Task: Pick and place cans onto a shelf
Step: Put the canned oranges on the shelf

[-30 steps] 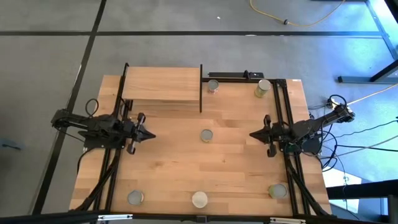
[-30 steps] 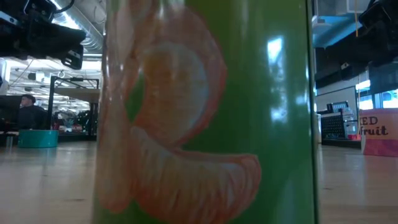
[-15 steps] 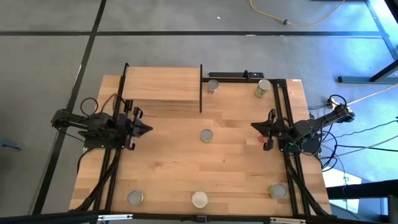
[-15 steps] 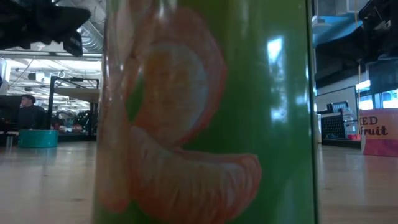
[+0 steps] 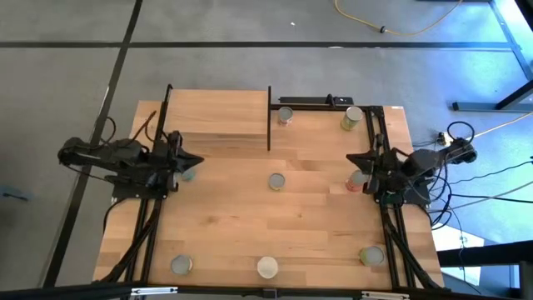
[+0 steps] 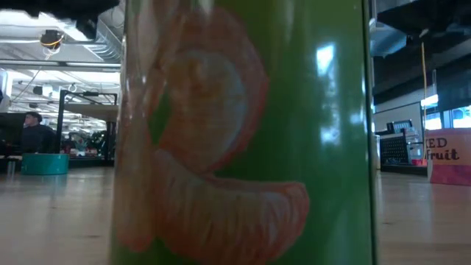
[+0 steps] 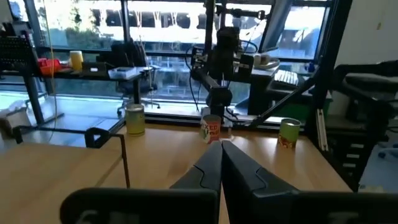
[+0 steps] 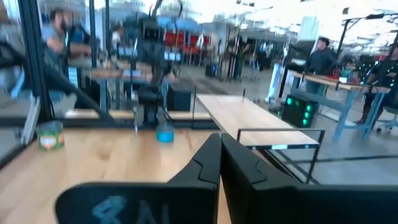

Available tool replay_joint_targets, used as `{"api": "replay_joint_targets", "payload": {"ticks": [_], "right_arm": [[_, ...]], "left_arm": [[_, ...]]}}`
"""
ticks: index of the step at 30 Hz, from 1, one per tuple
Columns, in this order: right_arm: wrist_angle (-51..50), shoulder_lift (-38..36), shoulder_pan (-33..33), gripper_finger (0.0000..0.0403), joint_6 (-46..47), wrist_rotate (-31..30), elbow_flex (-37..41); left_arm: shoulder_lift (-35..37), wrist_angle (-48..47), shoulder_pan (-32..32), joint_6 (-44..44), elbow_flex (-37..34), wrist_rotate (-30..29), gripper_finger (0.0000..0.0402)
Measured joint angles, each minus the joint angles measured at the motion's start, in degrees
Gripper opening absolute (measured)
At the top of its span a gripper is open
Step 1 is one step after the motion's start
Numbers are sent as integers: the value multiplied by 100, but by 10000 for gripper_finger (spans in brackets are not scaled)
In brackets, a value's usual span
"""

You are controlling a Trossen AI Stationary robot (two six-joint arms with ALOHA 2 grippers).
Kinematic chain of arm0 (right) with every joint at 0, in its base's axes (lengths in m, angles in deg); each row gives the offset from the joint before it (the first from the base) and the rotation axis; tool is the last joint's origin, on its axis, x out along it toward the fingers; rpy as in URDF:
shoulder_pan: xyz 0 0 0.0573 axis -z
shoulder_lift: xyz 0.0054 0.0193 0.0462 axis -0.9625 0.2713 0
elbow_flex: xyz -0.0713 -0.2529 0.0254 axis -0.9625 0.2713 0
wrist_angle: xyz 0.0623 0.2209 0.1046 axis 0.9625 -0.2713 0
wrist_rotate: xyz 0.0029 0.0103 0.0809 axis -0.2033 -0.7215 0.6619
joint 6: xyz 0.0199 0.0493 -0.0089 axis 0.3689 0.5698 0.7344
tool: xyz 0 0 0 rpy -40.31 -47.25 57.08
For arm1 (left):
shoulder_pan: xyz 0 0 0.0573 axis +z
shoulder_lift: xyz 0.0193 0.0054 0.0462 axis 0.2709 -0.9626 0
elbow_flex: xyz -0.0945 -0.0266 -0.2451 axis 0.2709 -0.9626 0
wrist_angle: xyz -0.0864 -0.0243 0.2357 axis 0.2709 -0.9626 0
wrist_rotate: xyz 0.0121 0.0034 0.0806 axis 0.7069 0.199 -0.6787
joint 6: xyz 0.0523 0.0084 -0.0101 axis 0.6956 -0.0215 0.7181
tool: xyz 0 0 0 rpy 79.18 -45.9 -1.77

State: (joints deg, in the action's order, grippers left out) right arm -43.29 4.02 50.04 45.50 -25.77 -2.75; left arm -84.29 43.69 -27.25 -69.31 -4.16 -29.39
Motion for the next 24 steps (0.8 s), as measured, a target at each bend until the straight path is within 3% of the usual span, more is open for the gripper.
{"api": "replay_joint_targets", "payload": {"ticks": [8, 15, 24], "right_arm": [[-2108, 1119, -1, 13, 896, 34, -1639], [-3275, 1981, 1, 13, 1503, 743, -2651], [-3681, 2540, -1, 13, 1483, 1101, -3157]], "left_arm": [[-1759, -773, 0, -564, 1761, -357, 0], [-2632, -1945, -1, -1345, 3151, -429, 3], [-3170, -2952, 129, -2349, 3821, -490, 48]]}}
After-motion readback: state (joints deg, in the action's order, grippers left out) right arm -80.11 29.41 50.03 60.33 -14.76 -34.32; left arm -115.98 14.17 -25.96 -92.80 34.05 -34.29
